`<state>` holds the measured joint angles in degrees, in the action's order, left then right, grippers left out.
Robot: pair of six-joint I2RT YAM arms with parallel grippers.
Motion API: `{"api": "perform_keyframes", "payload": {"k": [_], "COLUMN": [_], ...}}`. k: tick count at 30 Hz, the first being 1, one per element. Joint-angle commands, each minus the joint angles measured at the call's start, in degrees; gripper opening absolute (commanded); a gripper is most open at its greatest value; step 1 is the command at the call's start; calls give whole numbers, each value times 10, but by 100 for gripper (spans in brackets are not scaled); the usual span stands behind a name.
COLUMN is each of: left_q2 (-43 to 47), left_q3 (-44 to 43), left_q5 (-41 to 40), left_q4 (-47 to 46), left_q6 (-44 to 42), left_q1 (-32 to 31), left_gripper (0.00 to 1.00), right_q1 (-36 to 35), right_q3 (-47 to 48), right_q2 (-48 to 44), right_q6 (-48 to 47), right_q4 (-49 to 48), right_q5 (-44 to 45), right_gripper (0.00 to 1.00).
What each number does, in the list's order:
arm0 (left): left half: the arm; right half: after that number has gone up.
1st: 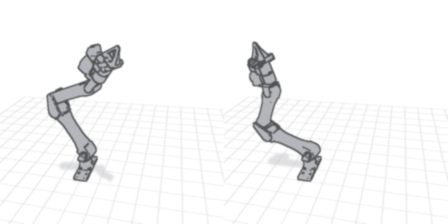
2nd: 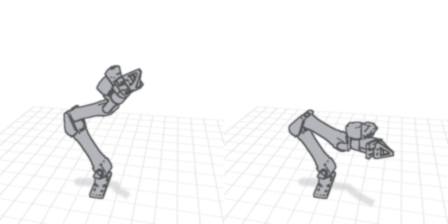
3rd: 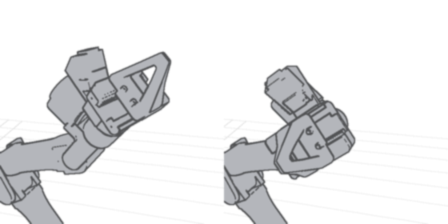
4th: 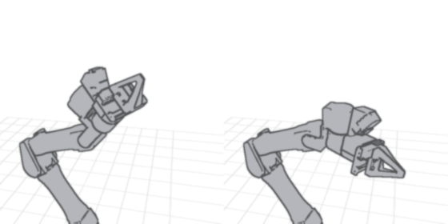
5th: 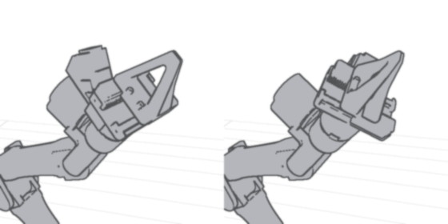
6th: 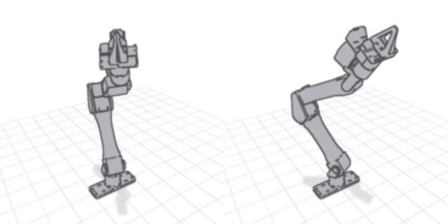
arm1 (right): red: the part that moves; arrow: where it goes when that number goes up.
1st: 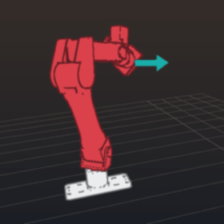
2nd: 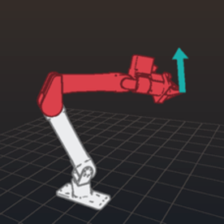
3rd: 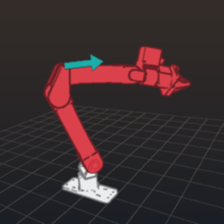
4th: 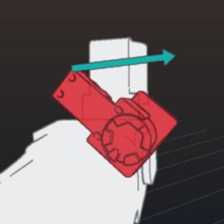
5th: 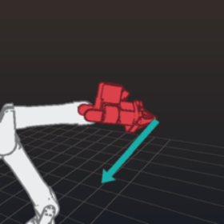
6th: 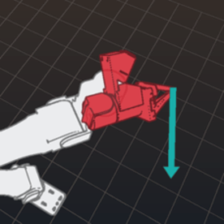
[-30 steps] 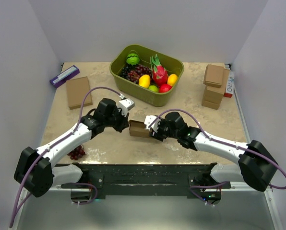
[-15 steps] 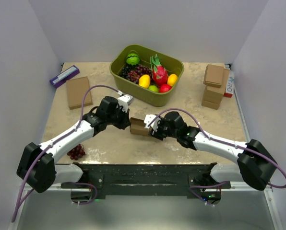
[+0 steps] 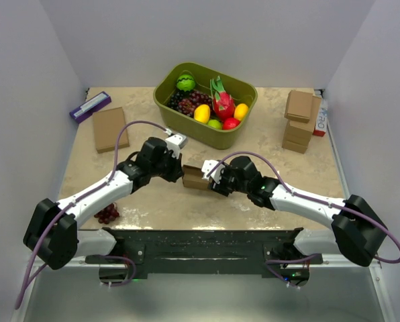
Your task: Fold the paper box
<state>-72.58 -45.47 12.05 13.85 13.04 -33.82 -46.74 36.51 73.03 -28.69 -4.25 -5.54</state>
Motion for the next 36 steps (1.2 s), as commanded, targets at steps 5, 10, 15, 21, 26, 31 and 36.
{"api": "perform_keyframes", "payload": {"k": [5, 10, 15, 21, 26, 31, 36], "left_q2": [0, 0, 4, -3, 4, 10, 17], "left_q3": [29, 28, 25, 9, -7, -15, -16], "left_q5": [21, -33, -62, -65, -84, -105, -120], "left_q4": [-34, -9, -2, 1, 6, 14, 16], "left_q6": [27, 16, 0, 1, 19, 37, 49], "left_q1": [-27, -40, -43, -52, -60, -65, -69], "left_gripper": [0, 0, 0, 0, 0, 0, 0], "right_q1": [-1, -1, -1, -1, -1, -1, -1], "right_q3": [11, 11, 12, 37, 90, 136, 151], "right_q2": [11, 9, 9, -2, 0, 14, 1], "right_q6": [4, 5, 6, 44, 102, 169, 237], "right_q4": [-2, -1, -1, 11, 66, 118, 157], "right_q5": [-3, -3, -2, 21, 4, 48, 91], "right_gripper": [42, 41, 41, 70, 95, 98, 97]}}
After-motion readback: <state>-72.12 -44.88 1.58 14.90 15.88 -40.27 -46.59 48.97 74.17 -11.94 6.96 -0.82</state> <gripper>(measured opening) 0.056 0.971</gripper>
